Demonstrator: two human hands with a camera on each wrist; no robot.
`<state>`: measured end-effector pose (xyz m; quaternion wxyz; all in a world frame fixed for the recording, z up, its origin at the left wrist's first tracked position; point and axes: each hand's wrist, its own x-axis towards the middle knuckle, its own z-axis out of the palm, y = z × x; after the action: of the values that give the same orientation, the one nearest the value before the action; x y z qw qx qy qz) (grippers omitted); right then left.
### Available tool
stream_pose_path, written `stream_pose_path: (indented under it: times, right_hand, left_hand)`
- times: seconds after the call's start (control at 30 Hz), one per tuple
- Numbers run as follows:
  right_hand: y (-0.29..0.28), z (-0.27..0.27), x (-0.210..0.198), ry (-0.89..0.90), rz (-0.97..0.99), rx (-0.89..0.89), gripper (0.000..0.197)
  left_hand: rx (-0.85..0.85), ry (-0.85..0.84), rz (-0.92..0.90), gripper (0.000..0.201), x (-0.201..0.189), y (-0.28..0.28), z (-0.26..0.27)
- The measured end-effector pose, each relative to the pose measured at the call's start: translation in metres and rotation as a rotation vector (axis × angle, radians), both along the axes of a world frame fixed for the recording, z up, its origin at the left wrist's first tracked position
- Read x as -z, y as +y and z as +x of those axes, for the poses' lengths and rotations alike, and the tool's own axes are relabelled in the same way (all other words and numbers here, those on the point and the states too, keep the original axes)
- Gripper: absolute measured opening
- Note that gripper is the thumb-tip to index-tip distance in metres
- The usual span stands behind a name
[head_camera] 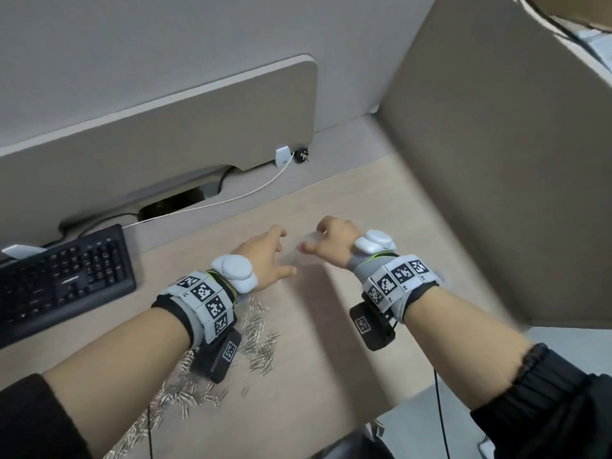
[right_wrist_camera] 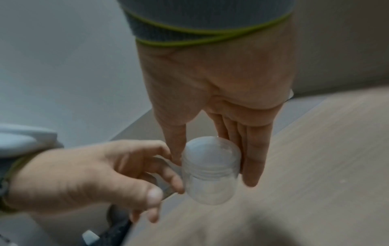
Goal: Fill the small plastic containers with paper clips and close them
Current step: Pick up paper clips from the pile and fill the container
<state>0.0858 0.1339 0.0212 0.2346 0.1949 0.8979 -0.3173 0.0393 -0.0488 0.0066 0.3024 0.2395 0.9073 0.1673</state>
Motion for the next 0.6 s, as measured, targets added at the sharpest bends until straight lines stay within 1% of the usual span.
stream_pose_path:
  times: [0.07,0.13,0.2,0.3,0.4,0.47,0.53,0.6]
  right_hand:
    - [-0.03,0.001,-0.012,0.032,-0.181,0.051,0.055]
    - [-0.057,0.001,-0.021,0.05,-0.277,0.066,0.048]
    - [-0.08,0.002,-0.029,0.077,-0.283,0.05,0.045]
    - [-0.109,0.006,-0.03,0.108,-0.277,-0.017,0.044]
    - [-0.127,0.012,-0.03,0.138,-0.24,-0.167,0.039]
    - [-0.135,0.016,-0.031,0.163,-0.242,-0.237,0.038]
    - [-0.136,0.018,-0.031,0.203,-0.261,-0.223,0.039]
    - [-0.128,0.018,-0.03,0.247,-0.243,-0.167,0.042]
  left_hand:
    - [0.007,0.01,0.028,0.083,-0.009,-0.018,0.01]
    - [-0.001,0.017,0.067,0.077,-0.015,-0.034,0.018]
    - [-0.044,0.039,0.098,0.066,-0.023,-0.052,0.022]
    - [-0.089,0.057,0.087,0.058,-0.028,-0.084,0.023]
    - [-0.146,-0.005,0.099,0.048,-0.027,-0.109,0.028]
    - [-0.162,-0.01,0.089,0.048,-0.028,-0.119,0.031]
    - [-0.184,-0.015,0.043,0.049,-0.028,-0.126,0.032]
    - [-0.239,-0.014,-0.001,0.051,-0.026,-0.135,0.033]
